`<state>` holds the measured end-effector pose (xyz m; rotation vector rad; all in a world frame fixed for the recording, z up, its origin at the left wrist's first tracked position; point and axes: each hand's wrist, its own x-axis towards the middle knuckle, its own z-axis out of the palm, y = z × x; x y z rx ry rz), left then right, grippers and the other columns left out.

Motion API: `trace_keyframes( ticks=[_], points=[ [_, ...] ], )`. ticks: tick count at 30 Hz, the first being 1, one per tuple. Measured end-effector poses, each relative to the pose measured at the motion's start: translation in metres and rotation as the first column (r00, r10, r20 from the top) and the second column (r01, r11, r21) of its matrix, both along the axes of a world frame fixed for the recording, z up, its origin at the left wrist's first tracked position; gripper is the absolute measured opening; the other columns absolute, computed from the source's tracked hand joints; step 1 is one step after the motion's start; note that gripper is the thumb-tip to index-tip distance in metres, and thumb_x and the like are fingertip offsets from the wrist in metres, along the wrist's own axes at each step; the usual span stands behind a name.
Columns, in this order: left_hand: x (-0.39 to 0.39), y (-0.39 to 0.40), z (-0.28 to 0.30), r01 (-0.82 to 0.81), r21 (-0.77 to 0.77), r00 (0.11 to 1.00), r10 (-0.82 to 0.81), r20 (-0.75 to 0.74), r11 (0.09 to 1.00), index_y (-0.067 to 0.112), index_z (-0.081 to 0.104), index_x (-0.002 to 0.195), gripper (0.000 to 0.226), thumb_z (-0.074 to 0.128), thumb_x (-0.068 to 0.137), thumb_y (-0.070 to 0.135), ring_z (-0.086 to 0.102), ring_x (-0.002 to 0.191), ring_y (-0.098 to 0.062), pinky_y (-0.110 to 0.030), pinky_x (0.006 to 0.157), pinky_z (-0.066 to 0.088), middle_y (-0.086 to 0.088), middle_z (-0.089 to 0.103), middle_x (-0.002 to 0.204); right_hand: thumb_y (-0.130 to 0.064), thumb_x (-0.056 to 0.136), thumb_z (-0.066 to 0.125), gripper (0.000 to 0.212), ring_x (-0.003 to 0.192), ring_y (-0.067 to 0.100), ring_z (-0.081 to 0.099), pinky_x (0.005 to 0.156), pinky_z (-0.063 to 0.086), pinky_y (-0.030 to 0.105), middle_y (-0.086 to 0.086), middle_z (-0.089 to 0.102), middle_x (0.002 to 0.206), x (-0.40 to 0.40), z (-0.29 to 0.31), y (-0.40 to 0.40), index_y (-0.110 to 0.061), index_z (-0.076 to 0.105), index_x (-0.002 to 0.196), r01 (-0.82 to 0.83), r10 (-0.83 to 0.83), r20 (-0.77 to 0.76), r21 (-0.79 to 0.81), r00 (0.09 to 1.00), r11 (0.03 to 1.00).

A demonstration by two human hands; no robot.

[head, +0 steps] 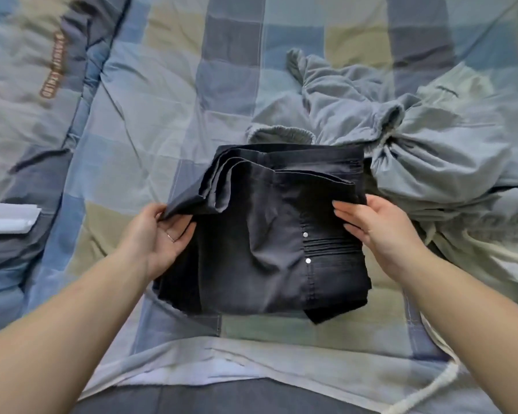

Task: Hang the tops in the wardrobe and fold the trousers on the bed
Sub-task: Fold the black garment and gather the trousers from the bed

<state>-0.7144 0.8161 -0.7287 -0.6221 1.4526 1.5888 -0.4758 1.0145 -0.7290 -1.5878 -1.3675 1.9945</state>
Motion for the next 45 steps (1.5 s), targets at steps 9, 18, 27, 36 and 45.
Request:
trace_keyframes(
  ticks=[9, 18, 27, 36, 45],
  points=[
    [-0.029, 0.046, -0.025, 0.039, -0.005, 0.976, -0.039, -0.215, 0.999, 0.023, 0.032, 0.142, 0.041, 0.037, 0.101, 0.029, 0.062, 0.105, -0.016, -0.036, 0.089, 0.049, -0.004, 0.060, 0.122, -0.007, 0.094, 0.047, 0.063, 0.108, 0.012, 0.060, 0.095, 0.048, 0.033, 0.000, 0.060, 0.122, -0.056, -0.016, 0.027, -0.017, 0.018, 0.149, 0.082, -0.084, 0.006, 0.174, 0.996, 0.981],
    [0.028, 0.039, -0.060, 0.333, -0.913, -0.595, -0.699, -0.397, 0.236, 0.018, 0.016, 0.152, 0.074, 0.048, 0.091, 0.046, 0.005, 0.148, -0.024, -0.047, 0.119, 0.012, -0.009, 0.010, 0.160, -0.032, 0.079, 0.066, 0.069, 0.143, 0.030, 0.024, 0.112, 0.018, 0.054, 0.015, 0.025, 0.154, -0.079, -0.049, -0.043, -0.010, 0.042, 0.141, -0.820, 0.341, 0.801, 0.558, 0.492, -0.128],
    [-0.001, 0.034, -0.115, 0.141, -0.989, -0.471, -0.881, -0.030, -0.042, 0.029, -0.012, 0.151, 0.091, 0.006, 0.076, 0.078, -0.017, 0.146, -0.024, -0.050, 0.117, -0.001, -0.004, -0.020, 0.159, -0.073, 0.081, 0.015, 0.084, 0.147, 0.021, -0.003, 0.112, -0.008, 0.054, 0.008, 0.000, 0.160, -0.073, -0.074, 0.049, -0.028, 0.009, 0.152, -0.976, 0.010, 0.989, 0.147, 0.147, -0.163],
    [-0.010, -0.024, -0.099, 0.258, -0.854, 0.169, -0.892, -0.420, 0.451, 0.015, 0.023, 0.149, 0.088, 0.062, 0.082, 0.055, 0.026, 0.140, -0.028, -0.043, 0.114, 0.023, -0.013, 0.031, 0.151, -0.042, 0.084, 0.063, 0.079, 0.144, 0.024, 0.014, 0.116, 0.013, 0.037, 0.011, 0.017, 0.156, -0.040, -0.054, 0.002, -0.014, 0.025, 0.148, -0.672, 0.174, 0.660, 0.650, 0.731, 0.355],
    [-0.014, -0.026, -0.093, 0.525, -0.359, 0.582, -0.634, -0.509, 0.771, 0.033, 0.037, 0.136, 0.081, 0.078, 0.069, 0.049, 0.056, 0.107, 0.014, -0.015, 0.092, 0.047, 0.036, 0.057, 0.118, -0.041, 0.077, 0.073, 0.043, 0.092, 0.003, 0.062, 0.073, 0.045, 0.016, -0.010, 0.066, 0.103, -0.005, -0.088, -0.021, -0.020, 0.059, 0.112, -0.074, -0.005, 0.279, 0.272, 0.960, 0.959]
  ],
)
